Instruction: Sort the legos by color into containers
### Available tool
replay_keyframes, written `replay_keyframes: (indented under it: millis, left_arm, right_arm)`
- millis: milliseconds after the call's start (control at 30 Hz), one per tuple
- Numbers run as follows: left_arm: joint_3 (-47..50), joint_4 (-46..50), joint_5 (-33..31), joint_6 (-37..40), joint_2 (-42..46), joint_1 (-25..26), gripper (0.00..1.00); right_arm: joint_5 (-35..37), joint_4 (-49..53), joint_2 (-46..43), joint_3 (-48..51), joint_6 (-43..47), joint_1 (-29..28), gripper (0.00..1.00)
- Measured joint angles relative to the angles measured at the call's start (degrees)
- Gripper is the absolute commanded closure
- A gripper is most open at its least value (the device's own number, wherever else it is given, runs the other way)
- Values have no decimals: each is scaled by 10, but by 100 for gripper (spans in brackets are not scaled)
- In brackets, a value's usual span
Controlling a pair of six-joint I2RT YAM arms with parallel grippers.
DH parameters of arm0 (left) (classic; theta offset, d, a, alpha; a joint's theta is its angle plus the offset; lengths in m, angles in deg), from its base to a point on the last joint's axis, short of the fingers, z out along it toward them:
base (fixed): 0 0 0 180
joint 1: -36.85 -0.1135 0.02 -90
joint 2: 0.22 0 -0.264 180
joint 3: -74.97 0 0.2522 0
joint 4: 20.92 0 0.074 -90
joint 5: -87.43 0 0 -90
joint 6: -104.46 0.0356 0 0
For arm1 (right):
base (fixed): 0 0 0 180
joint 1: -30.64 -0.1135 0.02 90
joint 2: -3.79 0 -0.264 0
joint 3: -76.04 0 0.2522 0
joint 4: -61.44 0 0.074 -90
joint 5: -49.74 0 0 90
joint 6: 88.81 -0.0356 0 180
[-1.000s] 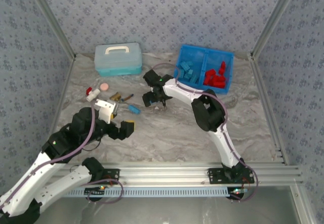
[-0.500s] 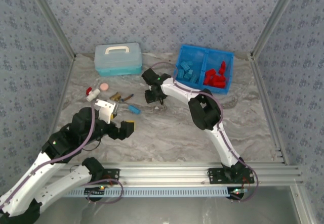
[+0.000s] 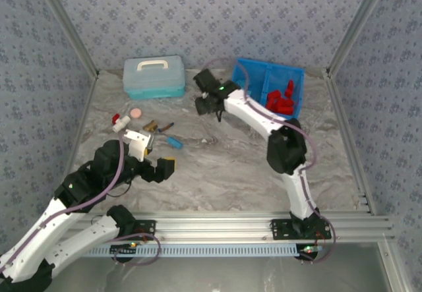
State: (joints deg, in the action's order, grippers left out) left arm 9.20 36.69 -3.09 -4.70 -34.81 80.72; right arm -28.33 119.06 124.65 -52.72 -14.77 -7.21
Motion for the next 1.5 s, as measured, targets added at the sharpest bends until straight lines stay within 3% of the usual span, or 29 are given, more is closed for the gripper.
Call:
replay_keyframes:
  millis: [200, 500, 867, 1067, 1333, 1500]
  left_arm:
    - [0, 0, 0, 0, 0, 0, 1]
    - [0, 0, 0, -1, -3, 0, 1]
    - [0, 0, 0, -4, -26, 0, 1]
    - [0, 0, -2, -4, -27, 0, 1]
    - [0, 0, -4, -4, -28, 0, 1]
    - [0, -1, -11, -10, -34, 0, 1]
  right_arm:
    - [48, -21, -50, -10, 23, 91, 47]
    - [47, -3, 101, -164, 44, 195, 47]
    - [29, 18, 224, -271, 62, 203, 41]
    - [21, 26, 240, -275, 64, 207, 29]
    - [20, 33, 238, -297, 64, 206, 20]
    - [20, 44, 220, -297, 64, 203, 20]
